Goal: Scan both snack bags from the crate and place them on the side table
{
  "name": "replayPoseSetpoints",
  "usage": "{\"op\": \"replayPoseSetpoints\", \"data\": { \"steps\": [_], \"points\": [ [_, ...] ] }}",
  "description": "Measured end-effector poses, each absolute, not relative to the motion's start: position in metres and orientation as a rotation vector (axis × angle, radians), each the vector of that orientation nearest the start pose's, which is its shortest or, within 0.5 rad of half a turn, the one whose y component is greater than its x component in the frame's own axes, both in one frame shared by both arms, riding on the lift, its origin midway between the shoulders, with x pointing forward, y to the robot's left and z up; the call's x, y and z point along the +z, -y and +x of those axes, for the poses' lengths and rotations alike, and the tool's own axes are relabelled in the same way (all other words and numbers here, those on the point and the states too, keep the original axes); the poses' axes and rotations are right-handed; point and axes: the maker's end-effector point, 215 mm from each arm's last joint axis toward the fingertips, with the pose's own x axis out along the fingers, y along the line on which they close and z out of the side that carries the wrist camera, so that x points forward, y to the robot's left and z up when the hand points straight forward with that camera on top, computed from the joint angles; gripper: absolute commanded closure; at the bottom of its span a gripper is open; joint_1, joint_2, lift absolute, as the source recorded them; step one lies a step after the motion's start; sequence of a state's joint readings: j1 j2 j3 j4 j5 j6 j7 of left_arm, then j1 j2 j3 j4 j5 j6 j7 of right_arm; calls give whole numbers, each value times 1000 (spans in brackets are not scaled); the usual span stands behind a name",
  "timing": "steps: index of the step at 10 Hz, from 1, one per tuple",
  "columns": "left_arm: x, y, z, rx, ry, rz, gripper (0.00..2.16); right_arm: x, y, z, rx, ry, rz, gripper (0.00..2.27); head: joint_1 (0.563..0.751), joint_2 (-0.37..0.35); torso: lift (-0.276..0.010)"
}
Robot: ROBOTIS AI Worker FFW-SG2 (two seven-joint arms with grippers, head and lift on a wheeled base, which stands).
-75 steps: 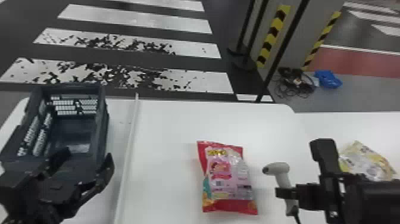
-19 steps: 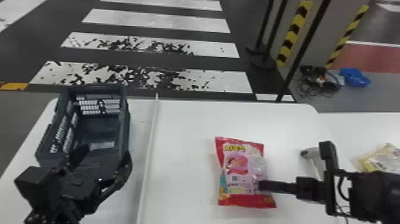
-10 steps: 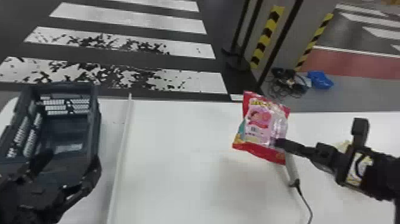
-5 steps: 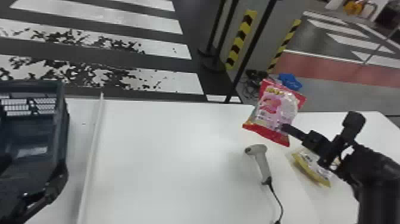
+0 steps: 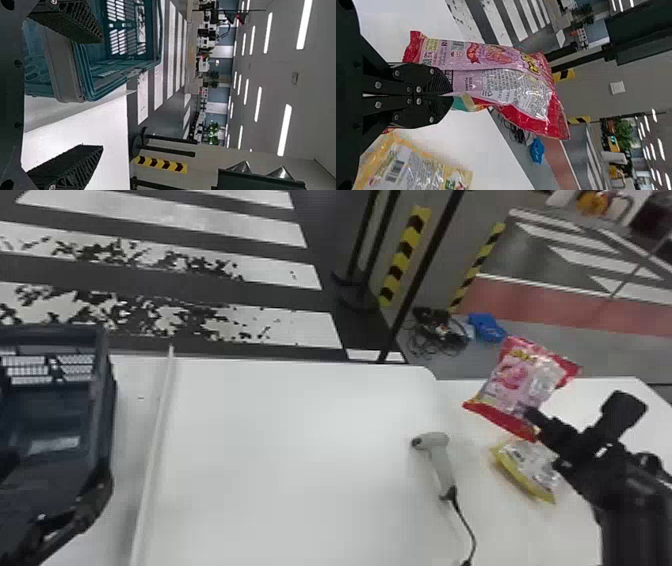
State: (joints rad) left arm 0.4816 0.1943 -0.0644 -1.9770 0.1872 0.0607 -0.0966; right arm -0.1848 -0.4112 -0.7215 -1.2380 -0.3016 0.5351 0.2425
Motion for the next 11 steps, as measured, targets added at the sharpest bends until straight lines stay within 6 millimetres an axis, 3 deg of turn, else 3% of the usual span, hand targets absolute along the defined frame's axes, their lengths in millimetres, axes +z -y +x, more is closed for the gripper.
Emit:
{"op": "replayPoseSetpoints", "data": {
  "steps": [1, 4, 5, 6, 7, 8, 11],
  "points": [
    [-389, -194, 440, -231, -154, -42, 39, -399, 723, 484, -580, -322, 297, 2260, 695, -350, -95],
    [-388, -193, 441, -234, -150, -42, 39, -406, 775, 463, -735, -290, 221, 2233, 695, -350, -95],
    [-387, -192, 441, -237, -148, -43, 39, -411, 783, 456, -776, -292, 209, 1905, 695, -350, -95],
    [-385, -192, 441, -239, -145, -43, 39, -416, 786, 453, -800, -294, 204, 1180, 695, -350, -95],
    [-384, -192, 440, -240, -142, -43, 39, -420, 787, 452, -804, -298, 208, 83, 695, -350, -95],
    [-383, -192, 440, -242, -141, -42, 39, -423, 786, 451, -805, -303, 212, -2, 695, -350, -95],
    [-382, -194, 438, -242, -139, -38, 39, -422, 790, 448, -829, -288, 227, 53, 695, -350, -95]
  ]
}}
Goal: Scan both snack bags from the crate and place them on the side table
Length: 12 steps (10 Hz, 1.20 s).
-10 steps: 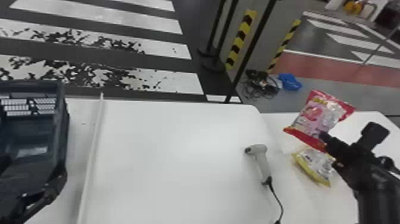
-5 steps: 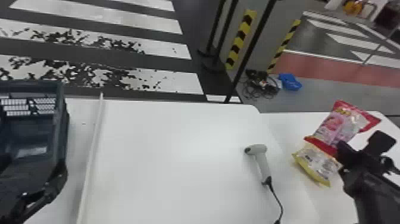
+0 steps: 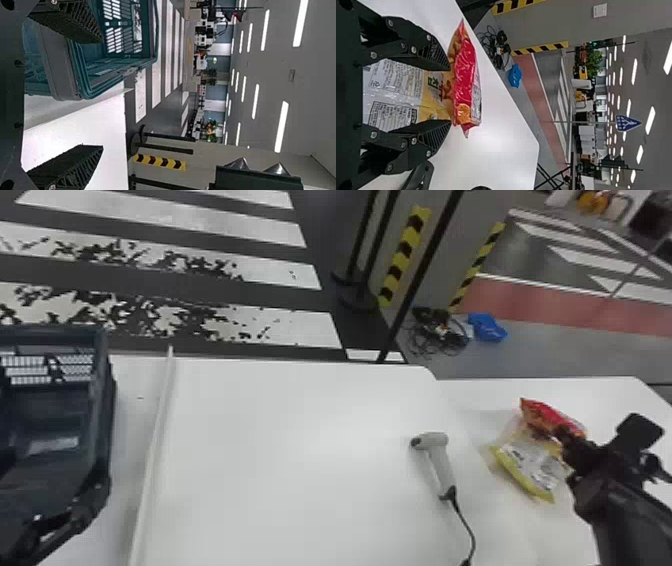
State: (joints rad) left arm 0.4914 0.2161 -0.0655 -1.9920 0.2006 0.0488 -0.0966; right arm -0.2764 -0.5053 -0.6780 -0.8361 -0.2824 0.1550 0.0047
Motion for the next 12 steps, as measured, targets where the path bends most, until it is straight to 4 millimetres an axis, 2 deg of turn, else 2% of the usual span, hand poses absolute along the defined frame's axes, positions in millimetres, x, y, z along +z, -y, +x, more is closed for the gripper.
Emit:
{"op": "replayPoseSetpoints", "data": {
  "steps": [2, 3, 4, 5, 6, 9, 11, 12],
  "points": [
    [-379, -195, 437, -242, -136, -38, 39, -392, 797, 448, -840, -163, 230, 53, 695, -350, -95],
    [-378, -195, 436, -242, -134, -38, 39, -375, 795, 453, -829, -117, 214, 53, 695, -350, -95],
    [-377, -195, 437, -241, -132, -39, 39, -363, 786, 460, -810, -88, 201, 49, 695, -350, -95],
    [-376, -195, 437, -239, -129, -38, 39, -351, 768, 472, -772, -62, 187, 22, 695, -350, -95],
    [-374, -195, 437, -239, -126, -36, 39, -343, 743, 485, -725, -44, 176, 22, 695, -350, -95],
    [-370, -194, 438, -238, -118, -33, 39, -311, 630, 535, -540, 16, 201, 22, 695, -350, -95],
    [-366, -193, 438, -238, -112, -33, 39, -306, 545, 553, -415, -4, 233, 22, 695, -350, -95],
    [-365, -192, 438, -238, -109, -35, 39, -309, 508, 557, -364, -28, 243, 22, 695, -350, -95]
  ]
}}
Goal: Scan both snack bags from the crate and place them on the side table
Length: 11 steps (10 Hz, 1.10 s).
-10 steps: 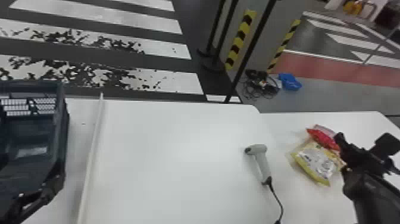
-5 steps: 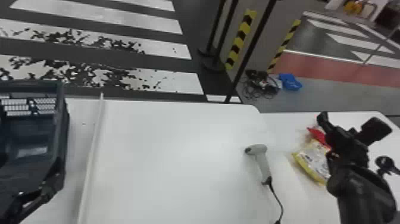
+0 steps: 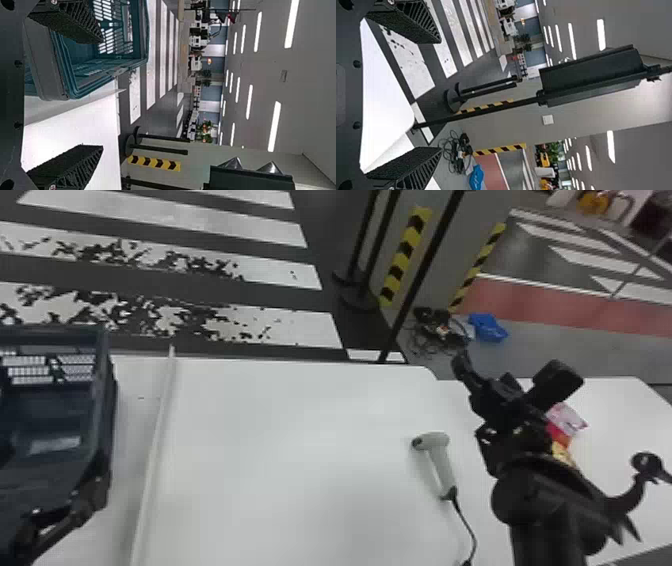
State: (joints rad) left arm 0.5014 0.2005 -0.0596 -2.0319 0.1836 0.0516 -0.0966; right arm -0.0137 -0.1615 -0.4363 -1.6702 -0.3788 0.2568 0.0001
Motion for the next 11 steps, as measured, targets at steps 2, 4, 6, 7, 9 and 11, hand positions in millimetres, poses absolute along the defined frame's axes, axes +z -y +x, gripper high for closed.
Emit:
{"op": "replayPoseSetpoints", "data": {
  "steps": [2, 4, 6, 7, 9, 11],
  "points": [
    [-363, -191, 438, -238, -106, -37, 39, -322, 439, 551, -271, -79, 227, 19, 695, -278, -95],
    [-362, -187, 440, -240, -103, -40, 39, -333, 369, 537, -181, -115, 165, 16, 695, -207, -95],
    [-362, -185, 440, -242, -102, -38, 39, -339, 317, 519, -114, -143, 142, 16, 695, -160, -95],
    [-363, -185, 440, -238, -103, -39, 39, -346, 298, 512, -93, -163, 134, 16, 695, -134, -95],
    [-364, -188, 440, -219, -105, -43, 39, -350, 268, 501, -58, -151, 88, 16, 695, -103, -95],
    [-366, -187, 440, -213, -107, -48, 39, -336, 238, 484, -16, -47, 17, 16, 695, -68, -95]
  ]
}}
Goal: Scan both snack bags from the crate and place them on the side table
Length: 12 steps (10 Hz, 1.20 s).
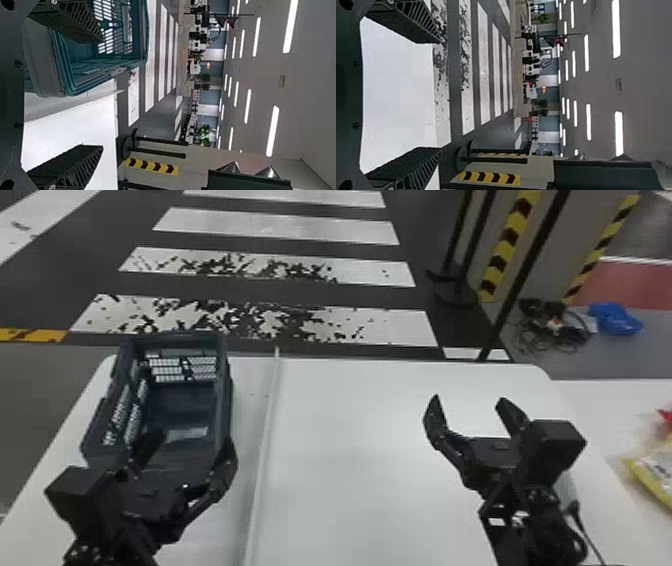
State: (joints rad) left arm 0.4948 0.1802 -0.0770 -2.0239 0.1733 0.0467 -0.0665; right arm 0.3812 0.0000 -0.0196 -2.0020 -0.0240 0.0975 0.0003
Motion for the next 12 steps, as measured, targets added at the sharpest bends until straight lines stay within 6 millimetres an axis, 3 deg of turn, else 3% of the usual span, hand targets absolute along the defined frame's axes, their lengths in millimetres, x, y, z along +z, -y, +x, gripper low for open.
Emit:
{"op": "replayPoseSetpoints", "data": {
  "steps": [2, 5, 8, 12],
  "points": [
    [-367, -186, 438, -213, -109, -52, 39, -333, 231, 461, -17, 21, 8, 16, 695, -55, -95],
    [-373, -189, 437, -200, -118, -51, 39, -357, 239, 435, -60, -13, 21, 16, 695, -63, -95],
    [-369, -184, 435, -200, -100, -59, 39, -373, 240, 427, -77, -42, 31, 19, 695, -74, -95],
    [-367, -177, 435, -210, -96, -57, 39, -379, 229, 423, -66, -56, 42, 19, 695, -68, -95]
  ]
}}
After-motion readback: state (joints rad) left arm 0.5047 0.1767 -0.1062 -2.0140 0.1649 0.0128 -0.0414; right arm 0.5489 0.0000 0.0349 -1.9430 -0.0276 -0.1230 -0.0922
